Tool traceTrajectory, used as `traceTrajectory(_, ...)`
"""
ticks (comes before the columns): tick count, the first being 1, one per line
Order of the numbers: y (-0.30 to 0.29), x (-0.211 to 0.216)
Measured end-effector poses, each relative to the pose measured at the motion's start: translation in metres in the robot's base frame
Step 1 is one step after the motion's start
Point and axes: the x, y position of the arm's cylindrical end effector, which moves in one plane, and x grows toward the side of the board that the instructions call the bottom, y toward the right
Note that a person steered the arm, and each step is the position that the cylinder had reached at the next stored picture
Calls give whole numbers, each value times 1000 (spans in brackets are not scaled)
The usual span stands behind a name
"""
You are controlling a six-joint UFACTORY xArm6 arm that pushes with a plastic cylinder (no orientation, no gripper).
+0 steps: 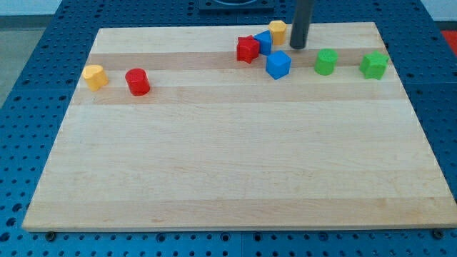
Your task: Slightly push the green circle towards the down of the board
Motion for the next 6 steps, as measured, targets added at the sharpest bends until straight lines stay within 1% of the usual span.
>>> traceTrajectory(1, 15, 1)
traceTrajectory(3, 5, 44)
traceTrajectory(4, 2, 45)
traceTrajectory(5, 2, 34)
traceTrajectory(6, 2, 14)
